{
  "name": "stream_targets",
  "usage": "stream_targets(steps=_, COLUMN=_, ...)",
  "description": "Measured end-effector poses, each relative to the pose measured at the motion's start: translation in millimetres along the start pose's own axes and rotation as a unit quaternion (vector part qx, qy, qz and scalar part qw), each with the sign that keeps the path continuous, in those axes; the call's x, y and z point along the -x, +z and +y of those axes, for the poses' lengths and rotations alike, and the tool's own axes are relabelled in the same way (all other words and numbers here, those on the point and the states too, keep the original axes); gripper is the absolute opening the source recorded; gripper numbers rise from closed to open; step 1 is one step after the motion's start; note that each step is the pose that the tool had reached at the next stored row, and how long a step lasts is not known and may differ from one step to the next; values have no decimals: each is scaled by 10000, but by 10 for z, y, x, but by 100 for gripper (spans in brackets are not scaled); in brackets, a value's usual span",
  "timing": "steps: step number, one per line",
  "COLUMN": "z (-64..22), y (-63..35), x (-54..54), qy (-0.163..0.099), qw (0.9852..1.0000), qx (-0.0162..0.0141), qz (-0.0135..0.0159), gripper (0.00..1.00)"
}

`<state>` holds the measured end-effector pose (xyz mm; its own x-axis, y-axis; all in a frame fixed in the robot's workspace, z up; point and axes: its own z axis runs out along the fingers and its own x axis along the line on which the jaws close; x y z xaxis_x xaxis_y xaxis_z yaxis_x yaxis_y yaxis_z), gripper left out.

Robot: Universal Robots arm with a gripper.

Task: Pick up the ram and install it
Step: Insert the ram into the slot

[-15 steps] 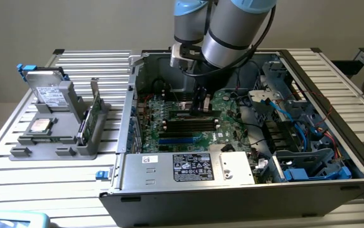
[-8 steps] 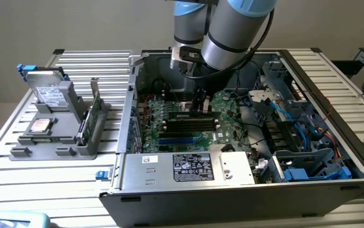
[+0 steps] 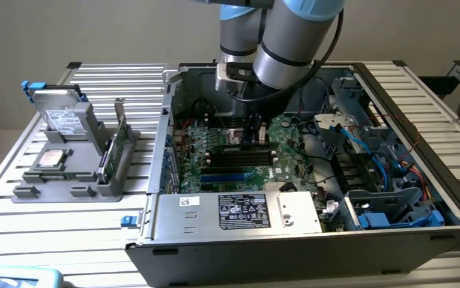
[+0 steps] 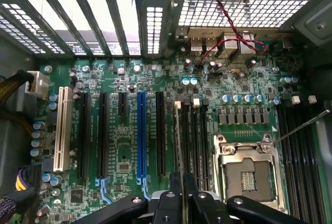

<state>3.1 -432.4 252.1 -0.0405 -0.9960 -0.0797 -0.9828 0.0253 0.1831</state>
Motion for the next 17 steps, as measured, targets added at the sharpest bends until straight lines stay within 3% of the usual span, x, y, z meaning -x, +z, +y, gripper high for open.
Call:
stream_targets(steps=4, z=31, y=14, x=19, qy=-13, qw=9999, qx=-161, qz=-19, gripper=15)
stream_targets(steps=6, z=67, y=35, x=24, qy=-17, qw=9998, qx=-203, qz=-21, gripper=15)
stream_targets(steps=10, z=98, y=58, x=31, qy=-14, qw=9998, qx=-207, qz=-20, gripper=15)
stream_targets(steps=12, z=95, y=69, x=30, qy=2, qw=9998, qx=-195, qz=-23, gripper=15)
stream_targets(steps=17, z=92, y=91, x=28, qy=153, qw=9997, qx=-187, qz=-68, gripper=15)
